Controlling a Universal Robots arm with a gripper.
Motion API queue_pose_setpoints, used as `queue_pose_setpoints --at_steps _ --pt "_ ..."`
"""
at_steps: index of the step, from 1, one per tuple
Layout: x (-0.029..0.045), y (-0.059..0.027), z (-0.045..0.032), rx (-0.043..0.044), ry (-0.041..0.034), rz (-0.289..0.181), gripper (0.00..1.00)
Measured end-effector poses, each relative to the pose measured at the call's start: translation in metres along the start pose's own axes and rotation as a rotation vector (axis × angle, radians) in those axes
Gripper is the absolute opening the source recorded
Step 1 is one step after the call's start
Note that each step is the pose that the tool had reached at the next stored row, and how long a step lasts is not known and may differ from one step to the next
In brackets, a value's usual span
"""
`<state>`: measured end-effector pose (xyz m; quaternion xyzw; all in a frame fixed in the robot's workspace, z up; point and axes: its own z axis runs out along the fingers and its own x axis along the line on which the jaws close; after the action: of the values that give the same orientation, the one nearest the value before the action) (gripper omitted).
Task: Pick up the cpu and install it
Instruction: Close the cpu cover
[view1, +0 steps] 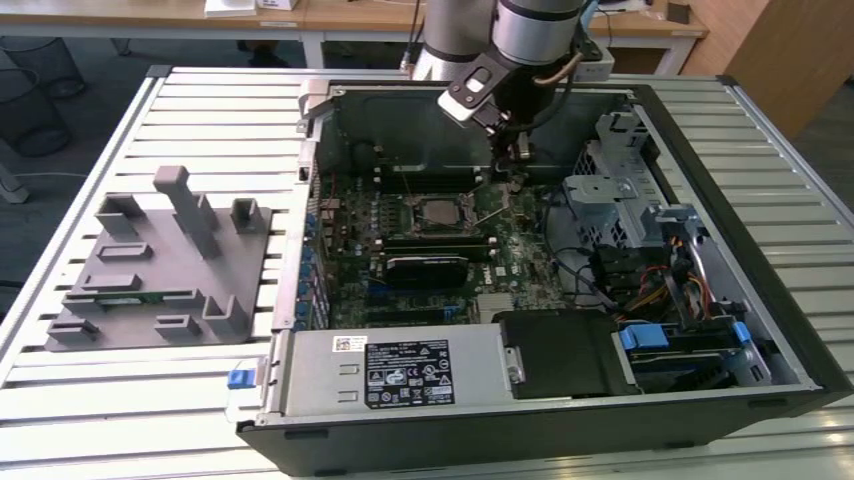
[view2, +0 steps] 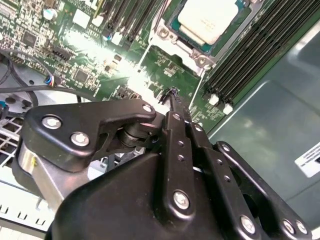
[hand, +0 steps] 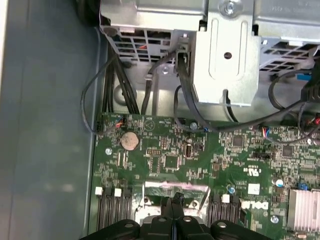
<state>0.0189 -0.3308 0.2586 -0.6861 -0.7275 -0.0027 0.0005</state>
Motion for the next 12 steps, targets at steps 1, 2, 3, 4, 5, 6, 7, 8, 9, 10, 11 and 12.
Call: queue_pose_setpoints --at_steps 1,2,3,4,5,6,7,8,9,10,11,12 --pt "0.0002 0.0014 0.0003 0.0000 -0.0003 0.000 0.11" --pt "0.0003 0.0028 0.0006 0.0000 -0.0005 0.000 0.11" --pt "0.0004 0.0045 0.0008 0.0000 -0.0008 0.000 0.11" --pt "0.0005 0.0059 0.0012 0.0000 -0.0009 0.000 0.11" --pt "0.0004 0.0067 0.0015 0.0000 -0.0010 0.000 0.11" --pt "0.0004 0.0073 0.0016 0.0001 -0.0012 0.000 0.11" --pt "0.0005 0.0079 0.0018 0.0001 -0.0012 0.000 0.11" --pt "0.0005 0.0088 0.0020 0.0001 -0.0012 0.000 0.11" --pt "0.0006 0.0099 0.0024 0.0000 -0.0011 0.000 0.11" --pt "0.0006 0.0106 0.0027 0.0000 -0.0011 0.000 0.11" --pt "0.0006 0.0113 0.0029 0.0000 -0.0013 0.000 0.11" --pt "0.0008 0.0124 0.0032 0.0000 -0.0015 0.000 0.11"
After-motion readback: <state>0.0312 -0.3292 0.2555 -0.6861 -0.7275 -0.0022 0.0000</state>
